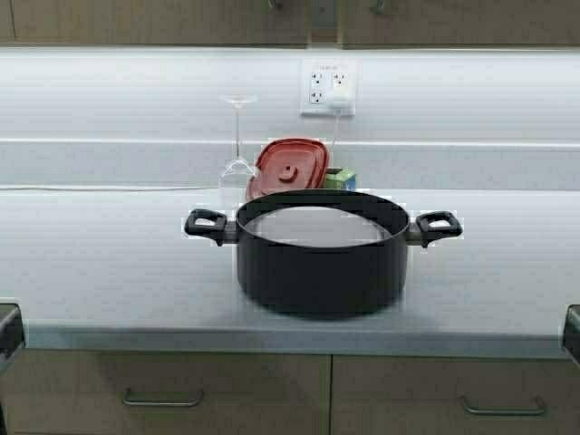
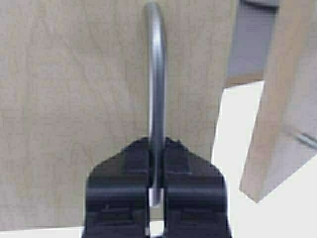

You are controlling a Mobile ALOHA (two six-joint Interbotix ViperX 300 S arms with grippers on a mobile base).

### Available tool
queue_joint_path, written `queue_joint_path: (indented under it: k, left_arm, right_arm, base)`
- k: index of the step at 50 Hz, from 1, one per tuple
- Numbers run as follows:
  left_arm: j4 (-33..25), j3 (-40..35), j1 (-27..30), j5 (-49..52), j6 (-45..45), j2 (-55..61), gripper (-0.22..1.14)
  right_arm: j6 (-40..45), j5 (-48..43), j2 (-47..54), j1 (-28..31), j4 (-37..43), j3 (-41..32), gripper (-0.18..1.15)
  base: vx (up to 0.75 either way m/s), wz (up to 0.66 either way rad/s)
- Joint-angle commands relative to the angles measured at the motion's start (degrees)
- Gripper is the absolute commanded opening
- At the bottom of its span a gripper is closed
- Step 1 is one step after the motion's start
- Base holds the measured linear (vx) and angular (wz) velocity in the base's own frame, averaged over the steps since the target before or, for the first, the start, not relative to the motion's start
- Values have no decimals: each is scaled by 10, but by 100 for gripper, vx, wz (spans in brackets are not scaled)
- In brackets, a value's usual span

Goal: Open the cabinet, put the pot inside, then close it

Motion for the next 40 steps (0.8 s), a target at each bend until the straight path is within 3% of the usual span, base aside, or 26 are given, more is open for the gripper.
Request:
queue_joint_path:
  k: [1, 19, 40]
  left_arm:
    - [-1, 18, 31, 36, -4, -91, 2]
    - [1, 106, 92, 120, 25, -222, 2]
    - [4, 143, 148, 168, 33, -285, 2]
  right_arm:
    - [-1, 34, -54, -8, -6, 15, 6]
    - [0, 85, -153, -77, -7, 93, 6]
    - [0, 155, -177, -148, -33, 101, 6]
  base:
    - [0, 0]
    - [-1, 0]
    - [-9, -1]
